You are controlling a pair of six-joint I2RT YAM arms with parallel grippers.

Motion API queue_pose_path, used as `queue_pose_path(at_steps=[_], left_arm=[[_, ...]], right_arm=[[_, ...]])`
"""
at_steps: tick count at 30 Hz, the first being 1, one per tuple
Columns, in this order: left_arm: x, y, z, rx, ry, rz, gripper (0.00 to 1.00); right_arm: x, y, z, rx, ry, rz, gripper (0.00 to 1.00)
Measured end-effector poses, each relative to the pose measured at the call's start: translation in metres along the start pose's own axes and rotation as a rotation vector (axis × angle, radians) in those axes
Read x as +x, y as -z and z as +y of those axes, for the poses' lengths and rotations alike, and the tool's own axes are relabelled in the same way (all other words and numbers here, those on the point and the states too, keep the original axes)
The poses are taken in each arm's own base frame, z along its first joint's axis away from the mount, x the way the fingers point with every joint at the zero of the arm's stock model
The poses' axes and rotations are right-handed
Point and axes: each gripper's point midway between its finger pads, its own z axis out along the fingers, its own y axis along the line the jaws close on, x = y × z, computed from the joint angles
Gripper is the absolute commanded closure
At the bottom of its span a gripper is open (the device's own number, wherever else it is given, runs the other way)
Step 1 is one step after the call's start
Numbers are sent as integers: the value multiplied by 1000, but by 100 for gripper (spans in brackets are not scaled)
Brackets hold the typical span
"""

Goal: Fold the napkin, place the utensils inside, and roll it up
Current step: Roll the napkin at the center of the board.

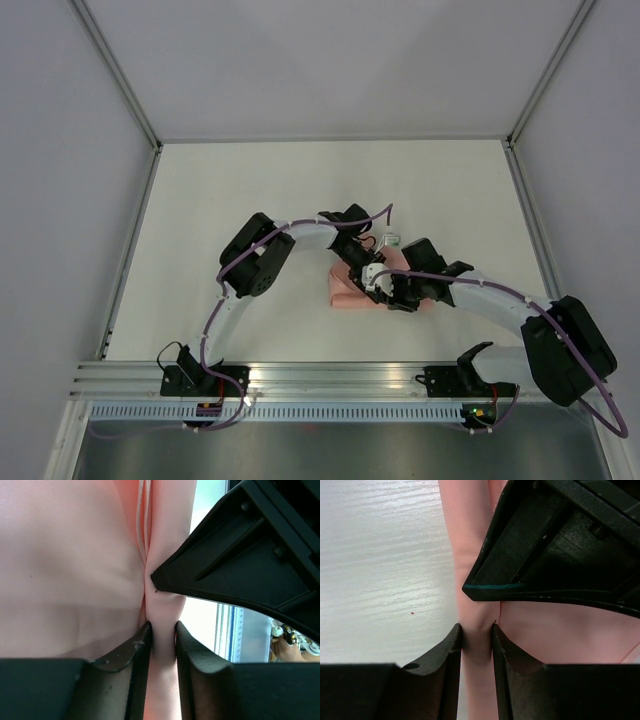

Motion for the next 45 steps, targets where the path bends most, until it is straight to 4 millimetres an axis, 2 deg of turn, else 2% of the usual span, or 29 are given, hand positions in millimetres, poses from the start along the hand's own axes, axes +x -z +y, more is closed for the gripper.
queue_pose_path(at_steps=[7,10,14,21,26,32,35,38,45], left_arm=[[-7,12,2,-77,-13,-15,57],[-13,25,9,-163,-42,-41,56],[-24,52,22,-279,-65,-111,55],[-42,118,29,-493,-84,-320,54],[-50,153,20,-656,-122,-487,54],[-53,180,-12,-772,-221,-677,50],[-51,182,-26,-830,-287,-748,45],[-45,169,-37,-888,-351,-766,44],[-40,103,-66,-968,-603,-636,43]], right_arm=[[-4,-2,-4,-52,-11,31,83],[-6,-4,-6,-101,-29,44,84],[-6,-4,-8,-174,-66,56,85],[-5,-5,-12,-341,-174,63,85],[-4,-5,-16,-458,-270,58,86],[-3,-5,-20,-579,-411,38,86],[-2,-5,-21,-626,-473,35,86],[-3,-5,-21,-664,-522,35,86],[-2,-5,-19,-718,-589,53,86]])
